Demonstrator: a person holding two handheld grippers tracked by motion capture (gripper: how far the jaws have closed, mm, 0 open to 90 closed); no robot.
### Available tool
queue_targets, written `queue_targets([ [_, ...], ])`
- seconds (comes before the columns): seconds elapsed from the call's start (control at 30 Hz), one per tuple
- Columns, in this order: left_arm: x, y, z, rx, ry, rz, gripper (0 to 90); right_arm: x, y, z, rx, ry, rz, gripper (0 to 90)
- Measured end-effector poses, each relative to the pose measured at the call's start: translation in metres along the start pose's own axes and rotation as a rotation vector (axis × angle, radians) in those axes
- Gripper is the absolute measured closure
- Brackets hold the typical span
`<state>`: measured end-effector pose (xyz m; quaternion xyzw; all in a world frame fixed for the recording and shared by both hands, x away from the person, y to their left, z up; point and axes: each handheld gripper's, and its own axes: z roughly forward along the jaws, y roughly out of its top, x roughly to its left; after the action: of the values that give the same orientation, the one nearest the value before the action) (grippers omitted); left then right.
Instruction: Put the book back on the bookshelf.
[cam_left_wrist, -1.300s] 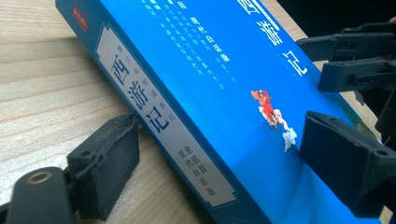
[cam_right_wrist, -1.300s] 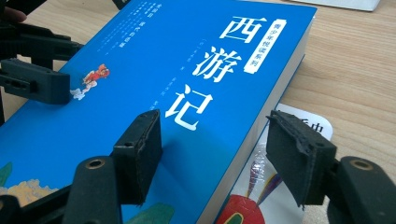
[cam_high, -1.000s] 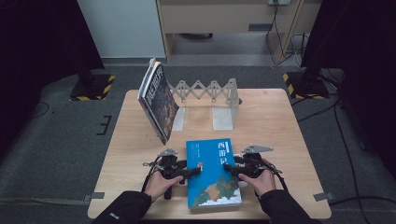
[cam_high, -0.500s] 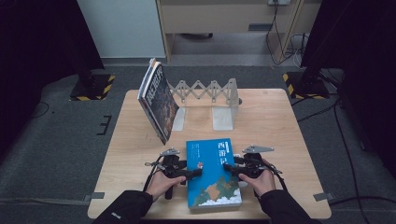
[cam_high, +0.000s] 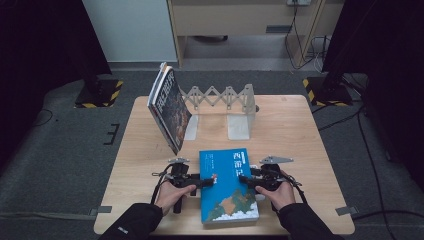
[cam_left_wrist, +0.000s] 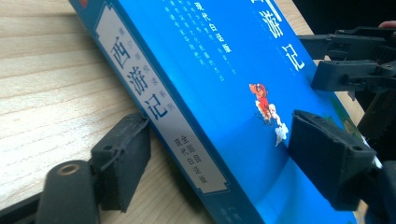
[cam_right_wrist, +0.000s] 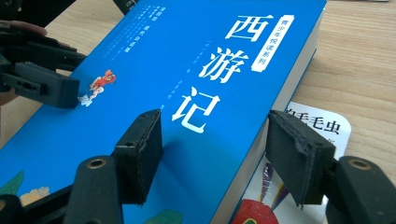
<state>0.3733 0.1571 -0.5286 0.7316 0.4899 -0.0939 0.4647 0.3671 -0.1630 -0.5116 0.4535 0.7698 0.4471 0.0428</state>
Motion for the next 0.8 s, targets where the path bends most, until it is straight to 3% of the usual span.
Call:
queue_targets([
  [0.17,-0.003,0.003,-0.003,0.019,0.014,-0.007,27.0,0.000,-0.001,0.000,-0.004,0.003,0.010,37.1],
  [0.53,-0.004,0.007,-0.010,0.050,-0.002,-0.049,34.3,-0.003,-0.002,0.000,-0.007,0.018,0.019,38.1],
  [0.7,-0.004,0.008,-0.013,0.030,-0.021,-0.066,37.6,-0.004,-0.001,-0.001,-0.008,0.021,0.035,38.4],
  [0.8,-0.008,0.010,-0.015,-0.008,-0.061,-0.058,41.0,-0.006,-0.002,-0.002,-0.011,0.023,0.049,39.0],
])
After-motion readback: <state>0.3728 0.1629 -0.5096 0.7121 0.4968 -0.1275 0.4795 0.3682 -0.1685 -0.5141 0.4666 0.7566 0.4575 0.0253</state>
